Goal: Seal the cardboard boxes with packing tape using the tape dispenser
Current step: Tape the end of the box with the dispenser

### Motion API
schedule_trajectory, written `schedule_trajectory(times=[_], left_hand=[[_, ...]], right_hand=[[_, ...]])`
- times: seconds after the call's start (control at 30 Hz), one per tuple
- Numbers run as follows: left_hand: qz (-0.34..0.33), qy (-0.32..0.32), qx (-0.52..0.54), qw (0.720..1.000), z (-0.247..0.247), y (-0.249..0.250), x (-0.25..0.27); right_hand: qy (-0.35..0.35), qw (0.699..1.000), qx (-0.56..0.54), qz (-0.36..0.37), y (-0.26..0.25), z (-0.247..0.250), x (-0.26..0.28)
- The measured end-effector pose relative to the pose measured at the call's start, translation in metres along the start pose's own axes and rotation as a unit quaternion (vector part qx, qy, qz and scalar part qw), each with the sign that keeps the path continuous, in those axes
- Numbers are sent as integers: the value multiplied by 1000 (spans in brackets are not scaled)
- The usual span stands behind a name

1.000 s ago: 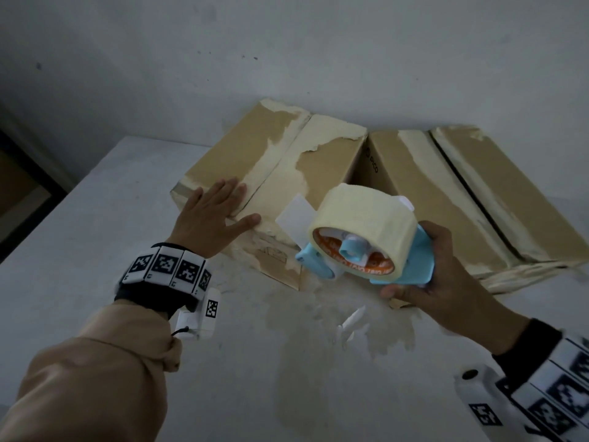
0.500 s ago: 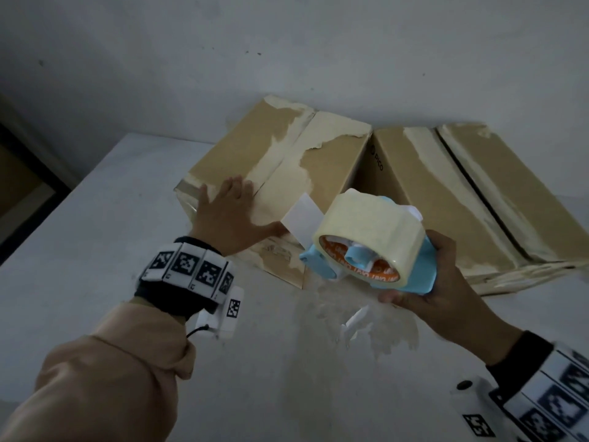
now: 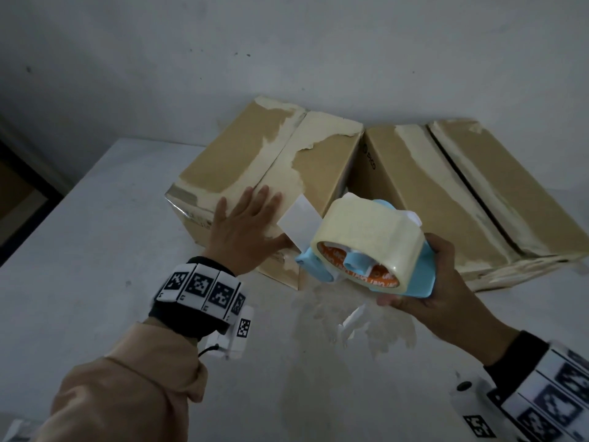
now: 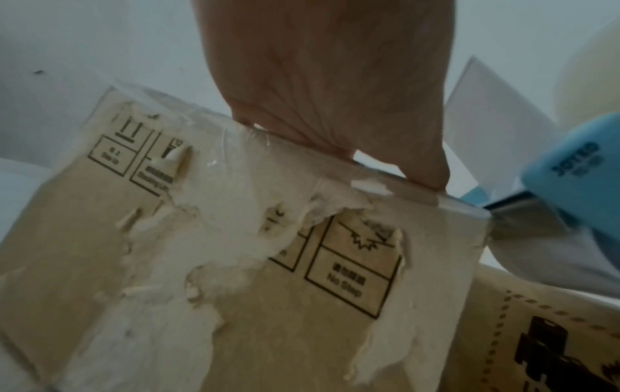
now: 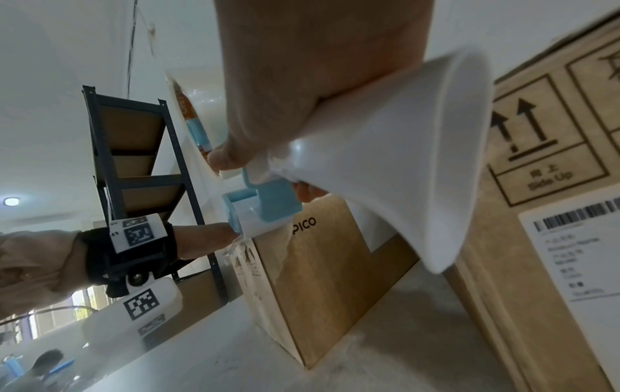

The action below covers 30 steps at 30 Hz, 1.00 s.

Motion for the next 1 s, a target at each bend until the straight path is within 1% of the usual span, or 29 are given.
schedule_trajectory(times=[0.13, 0.27, 0.37, 0.53, 0.63, 0.73, 0.8, 0.83, 0.9, 0.93, 0.97, 1.0], left_hand=[[-1, 0, 0, 1000, 0, 1, 1], [2, 1, 5, 1000, -2, -2, 1], [7, -6, 5, 1000, -3, -2, 0], [4, 5, 1, 1000, -1, 0, 1], [3, 4, 1, 1000, -1, 0, 1], [4, 1, 2, 1000, -1, -1, 1], [4, 1, 5, 1000, -2, -2, -1], [5, 1, 9, 1000, -2, -2, -2], [6, -1, 18, 1000, -5, -3, -3], [9, 5, 18, 1000, -5, -5, -5], [10, 7, 18, 1000, -6, -5, -5], [10, 5, 18, 1000, -5, -4, -6]], right_hand=[[15, 1000, 6, 13, 2, -1, 1], [7, 1000, -2, 5, 5, -2, 1], [15, 1000, -10, -7, 11, -2, 0], [32, 999, -26, -16, 17, -7, 2], [26, 999, -40, -15, 15, -11, 5], [39, 998, -38, -35, 21, -10, 3], [31, 998, -11, -47, 36, -8, 4], [19, 998, -4, -66, 48, -7, 8], [12, 990, 13, -143, 70, -1, 26], [21, 988, 44, -149, 75, 4, 31], [30, 987, 67, -141, 76, 7, 38], [35, 987, 71, -138, 74, 9, 42]])
Point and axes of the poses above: each hand's wrist, its own x-axis away from the middle knuckle, its own z-axis out of the back of the hand, y = z × x, the point moved 2 cm from there along -x, towards the middle knuckle, and after that the axes turned 15 degrees about -z, right-handed, at the moved point
